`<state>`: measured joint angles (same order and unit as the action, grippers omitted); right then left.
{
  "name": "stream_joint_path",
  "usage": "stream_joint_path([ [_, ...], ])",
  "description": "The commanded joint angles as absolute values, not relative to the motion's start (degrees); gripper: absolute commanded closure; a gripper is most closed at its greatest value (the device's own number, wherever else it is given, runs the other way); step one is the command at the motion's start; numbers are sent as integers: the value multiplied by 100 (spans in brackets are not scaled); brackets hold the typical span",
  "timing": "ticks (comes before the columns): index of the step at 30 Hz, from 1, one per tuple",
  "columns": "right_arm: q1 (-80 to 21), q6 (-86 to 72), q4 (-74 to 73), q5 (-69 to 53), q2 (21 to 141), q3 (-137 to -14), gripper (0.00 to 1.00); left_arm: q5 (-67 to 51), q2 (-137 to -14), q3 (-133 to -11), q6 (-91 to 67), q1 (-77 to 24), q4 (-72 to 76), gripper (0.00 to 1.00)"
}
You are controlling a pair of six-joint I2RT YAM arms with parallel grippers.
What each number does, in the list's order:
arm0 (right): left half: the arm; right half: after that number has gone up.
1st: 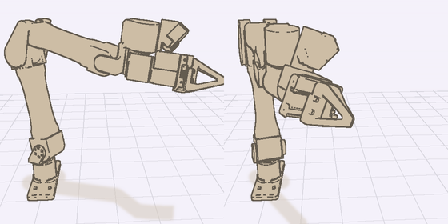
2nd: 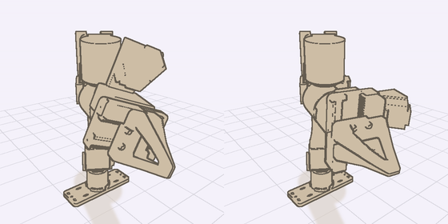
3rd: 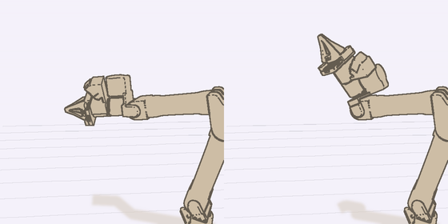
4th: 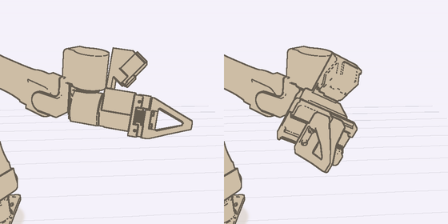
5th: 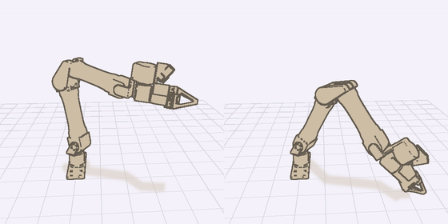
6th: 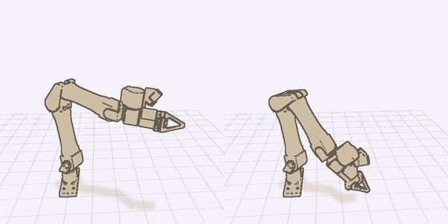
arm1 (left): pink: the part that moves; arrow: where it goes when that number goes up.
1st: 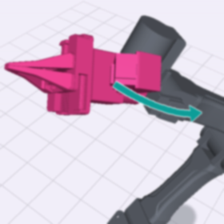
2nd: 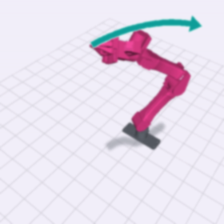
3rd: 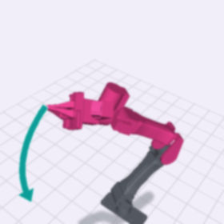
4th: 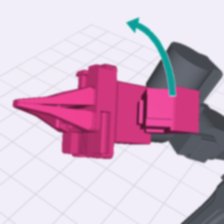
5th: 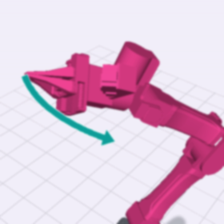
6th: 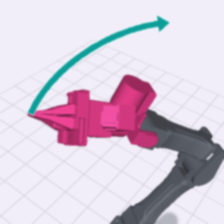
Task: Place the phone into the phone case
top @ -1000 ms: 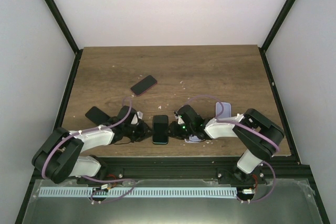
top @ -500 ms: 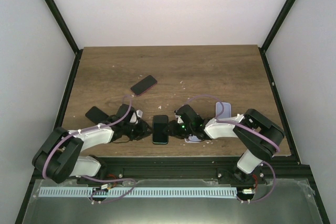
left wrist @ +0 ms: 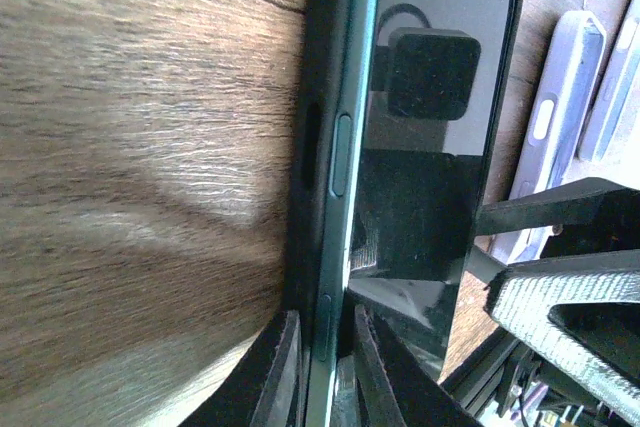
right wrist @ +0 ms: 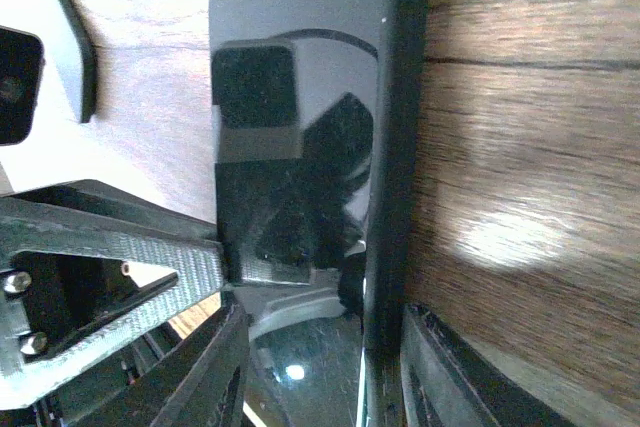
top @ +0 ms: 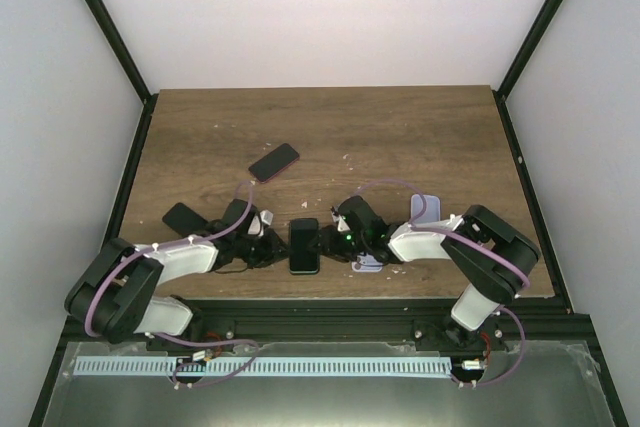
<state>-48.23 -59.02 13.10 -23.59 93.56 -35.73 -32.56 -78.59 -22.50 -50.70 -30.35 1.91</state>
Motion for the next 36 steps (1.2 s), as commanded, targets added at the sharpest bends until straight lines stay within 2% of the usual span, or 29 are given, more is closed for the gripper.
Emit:
stream_joint_path([
  [1,-4832,-5963,2210,-2718,9194,-3823,57,-3023,-7598,-2064,-5032,-3031,-86,82],
  [13,-4916,-6338,2989,-3235,9504,-3854,57,-2714,-7062,-1990,-4995,-3031,-445,76],
  [19,-4948,-6193,2394,-3120,9689,-4006,57,-2734,-7084,-1958,-4992,-3032,-405,76],
  [28,-4948,-5960,1383,-2772,9755,-4105,72,-2748,-7062,-1990,-4994,-3031,-428,76],
  [36,-4966,-5967,1755,-3030,9726,-3910,77,-2771,-7195,-1995,-5045,-3029,-313,76],
])
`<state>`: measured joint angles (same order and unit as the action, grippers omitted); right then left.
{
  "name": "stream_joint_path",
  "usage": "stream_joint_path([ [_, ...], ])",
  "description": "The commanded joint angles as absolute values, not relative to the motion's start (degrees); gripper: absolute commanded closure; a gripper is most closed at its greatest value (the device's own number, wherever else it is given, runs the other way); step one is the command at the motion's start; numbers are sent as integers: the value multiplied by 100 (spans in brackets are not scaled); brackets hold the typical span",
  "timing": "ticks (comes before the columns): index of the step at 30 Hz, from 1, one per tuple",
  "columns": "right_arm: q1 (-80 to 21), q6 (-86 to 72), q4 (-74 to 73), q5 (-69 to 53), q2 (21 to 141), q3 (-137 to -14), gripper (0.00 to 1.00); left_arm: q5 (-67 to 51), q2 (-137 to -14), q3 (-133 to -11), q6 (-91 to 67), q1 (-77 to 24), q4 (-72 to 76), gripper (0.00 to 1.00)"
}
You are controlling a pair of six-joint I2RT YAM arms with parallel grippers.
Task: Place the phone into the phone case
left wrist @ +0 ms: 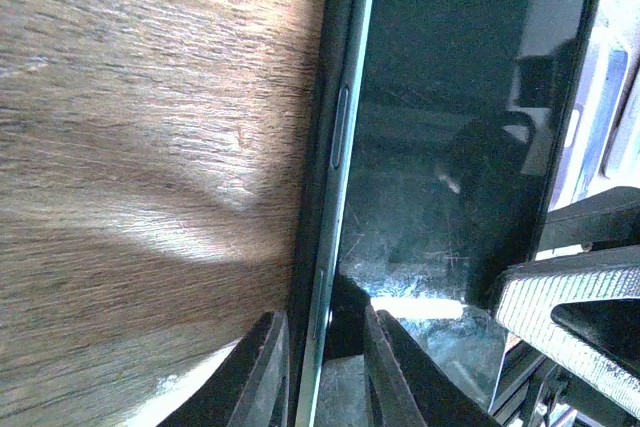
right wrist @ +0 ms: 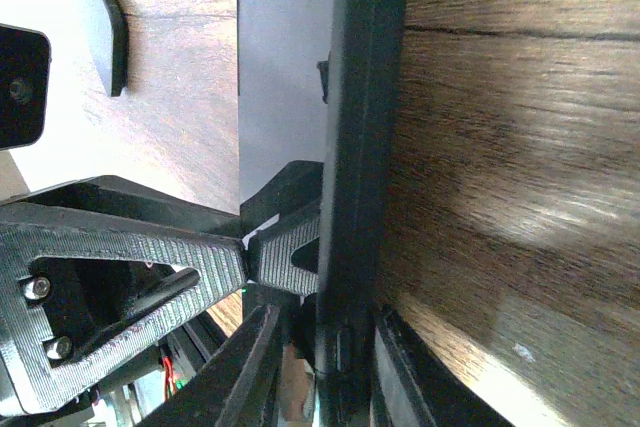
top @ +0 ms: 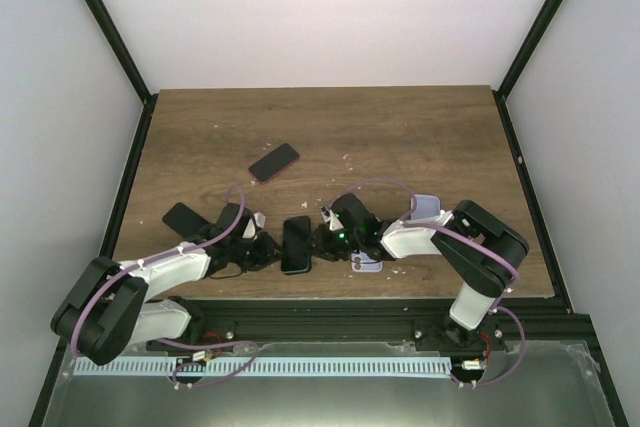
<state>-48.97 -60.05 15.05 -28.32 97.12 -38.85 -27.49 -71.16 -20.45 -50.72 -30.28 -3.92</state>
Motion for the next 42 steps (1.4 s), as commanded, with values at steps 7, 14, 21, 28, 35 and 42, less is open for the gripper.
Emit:
stream_joint_path([
  [7,-4966,-6039,2064,-3243,9852,-3803,89,-2932,-7192,-1961,-5168,-3024,-153,74],
  [14,-4921,-5992,2017,-3297,9685,-3830,97,-3011,-6786,-2252,-5038,-2882,-571,67],
  [21,-4675,-5617,2075,-3480,9062,-3788,99,-3561,-5994,-2735,-4736,-2110,-1438,47],
  [28,-4536,-5004,2084,-3813,7895,-3739,99,-4890,-5415,-3259,-4282,-1037,-1888,31],
  [35,-4535,-5049,2894,-4625,7153,-3711,98,-6177,-5077,-3395,-4971,-978,-591,26],
  [42,-4531,-5623,3967,-5115,7248,-3731,97,-6779,-5014,-2972,-6074,-992,1160,32],
])
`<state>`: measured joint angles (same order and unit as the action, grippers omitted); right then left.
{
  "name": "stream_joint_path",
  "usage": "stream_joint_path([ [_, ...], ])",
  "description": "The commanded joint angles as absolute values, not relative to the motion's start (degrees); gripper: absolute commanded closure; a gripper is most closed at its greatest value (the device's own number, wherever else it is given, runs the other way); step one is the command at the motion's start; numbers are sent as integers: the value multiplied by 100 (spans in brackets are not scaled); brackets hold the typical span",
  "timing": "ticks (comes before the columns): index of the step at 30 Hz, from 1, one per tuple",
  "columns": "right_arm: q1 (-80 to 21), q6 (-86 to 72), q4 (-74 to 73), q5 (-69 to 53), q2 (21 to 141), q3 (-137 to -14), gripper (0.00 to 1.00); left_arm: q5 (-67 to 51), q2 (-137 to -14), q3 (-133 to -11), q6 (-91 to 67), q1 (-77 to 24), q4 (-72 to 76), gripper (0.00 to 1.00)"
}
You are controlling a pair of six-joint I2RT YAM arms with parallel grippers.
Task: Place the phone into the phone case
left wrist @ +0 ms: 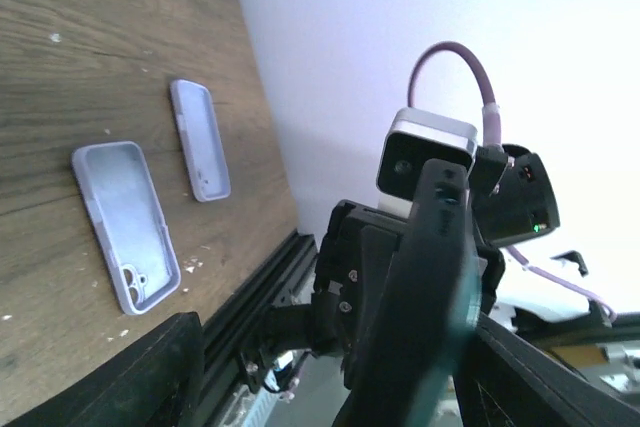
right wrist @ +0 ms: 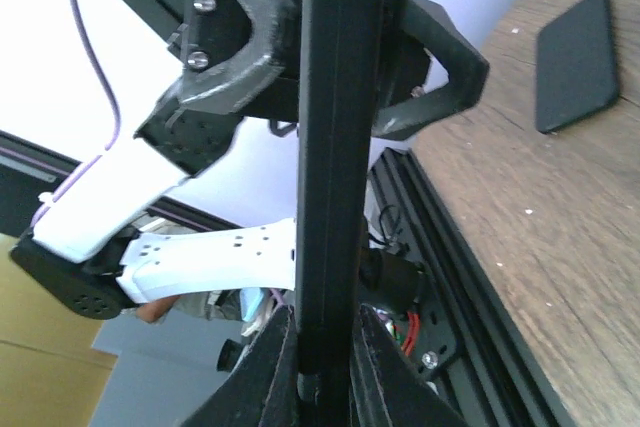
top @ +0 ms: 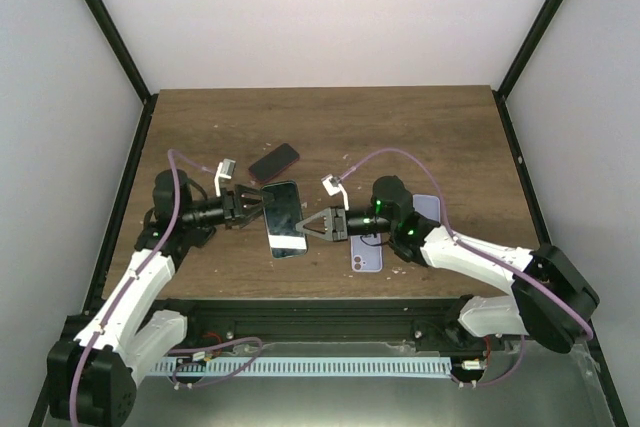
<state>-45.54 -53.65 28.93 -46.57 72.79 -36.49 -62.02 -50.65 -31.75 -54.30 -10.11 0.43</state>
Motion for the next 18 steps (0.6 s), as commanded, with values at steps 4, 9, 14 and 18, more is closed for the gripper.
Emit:
stream_joint_path([
  [4,-4535,-5698,4038,-5162,7317,-3747,97,-6888,-4923,-2761,-6528,-992,1792,40],
  [9,-4535,-5789,4089,-5156,7339,-3709,97,-6783,-4756,-2617,-6714,-992,1940,57],
  [14,-4535,-5852,4021,-5107,7364,-3702,96,-6767,-4701,-2423,-7067,-991,2449,82],
  [18,-4535,-5975,4048,-5100,7402,-3650,91,-6732,-4710,-2420,-7032,-986,2243,92],
])
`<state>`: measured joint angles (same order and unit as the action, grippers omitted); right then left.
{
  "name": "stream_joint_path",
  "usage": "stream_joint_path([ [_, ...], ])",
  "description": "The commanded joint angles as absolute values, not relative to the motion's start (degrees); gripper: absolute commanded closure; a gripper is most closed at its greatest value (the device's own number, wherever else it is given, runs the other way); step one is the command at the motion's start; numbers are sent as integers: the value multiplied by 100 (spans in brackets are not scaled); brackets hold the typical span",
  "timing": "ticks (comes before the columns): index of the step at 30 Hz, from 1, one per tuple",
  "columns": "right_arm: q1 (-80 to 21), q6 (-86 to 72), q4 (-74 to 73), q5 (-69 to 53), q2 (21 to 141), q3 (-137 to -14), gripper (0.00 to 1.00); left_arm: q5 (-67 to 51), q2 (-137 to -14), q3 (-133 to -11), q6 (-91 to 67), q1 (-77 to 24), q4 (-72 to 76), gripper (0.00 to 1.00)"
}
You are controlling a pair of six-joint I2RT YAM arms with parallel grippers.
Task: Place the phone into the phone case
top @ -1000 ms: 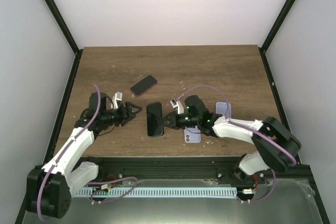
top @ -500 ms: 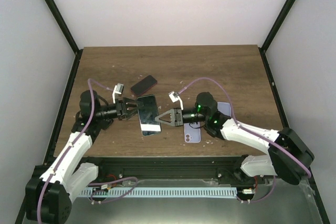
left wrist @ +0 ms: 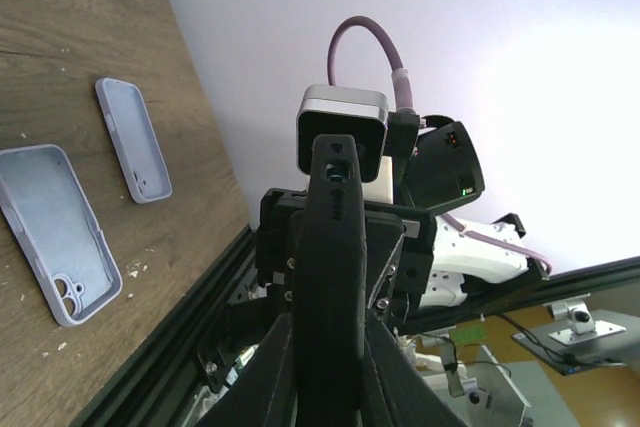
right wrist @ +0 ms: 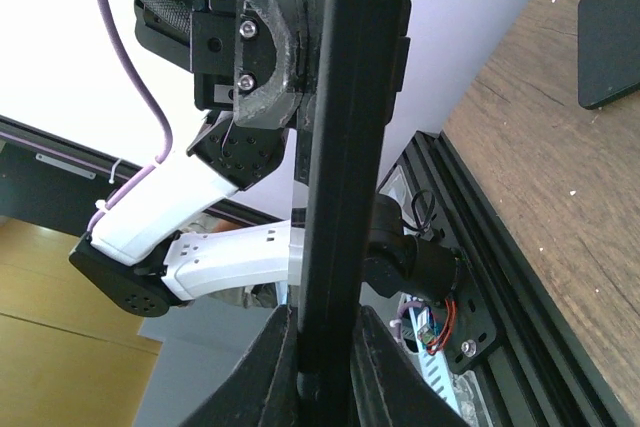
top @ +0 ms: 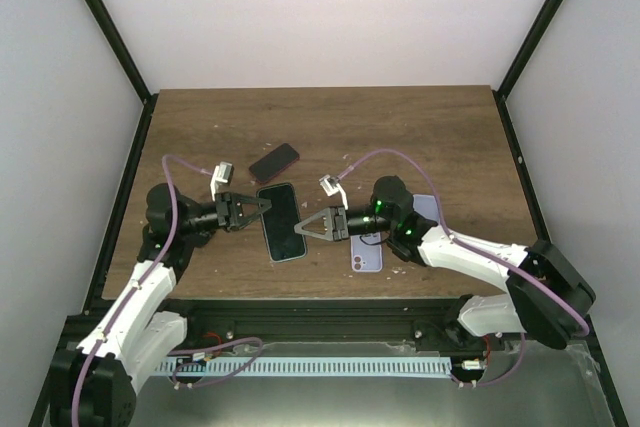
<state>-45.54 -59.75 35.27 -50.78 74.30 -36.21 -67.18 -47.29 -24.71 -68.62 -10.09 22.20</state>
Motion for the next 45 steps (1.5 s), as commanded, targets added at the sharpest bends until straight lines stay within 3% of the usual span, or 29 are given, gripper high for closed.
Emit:
stream_joint_path([
  [1,-4535,-6004,4058,-5108,7411,-3629,88,-6725,-4730,-2426,-7002,-988,2196,93],
  [6,-4535,-6091,4050,-5161,7478,-3524,78,-6728,-4822,-2431,-7064,-989,2197,97],
  [14,-4544,-6423,4318,-5414,7801,-3456,77,-6681,-4998,-2556,-6833,-993,1637,94],
  [18,-4551,-6475,4276,-5423,7837,-3456,61,-6472,-5011,-2574,-6692,-993,1384,91],
  [25,-4743,-6512,4289,-5507,8061,-3448,47,-6420,-5264,-2582,-6742,-992,1543,91],
  [27,-4755,-6553,4322,-5559,8146,-3488,50,-6416,-5309,-2604,-6694,-990,1545,91],
  [31,-4755,-6670,4374,-5443,8189,-3532,69,-6459,-5442,-2604,-6743,-993,1662,89],
  [35,-4754,-7104,4878,-5067,8219,-3387,79,-6504,-5403,-2649,-6741,-991,1520,79],
  [38,-4759,-7491,5235,-4785,8284,-3319,81,-6558,-5399,-2649,-6743,-992,1409,63],
  [45,-4748,-8082,5593,-4332,8256,-3284,81,-6642,-5208,-2409,-6922,-1018,1580,41],
])
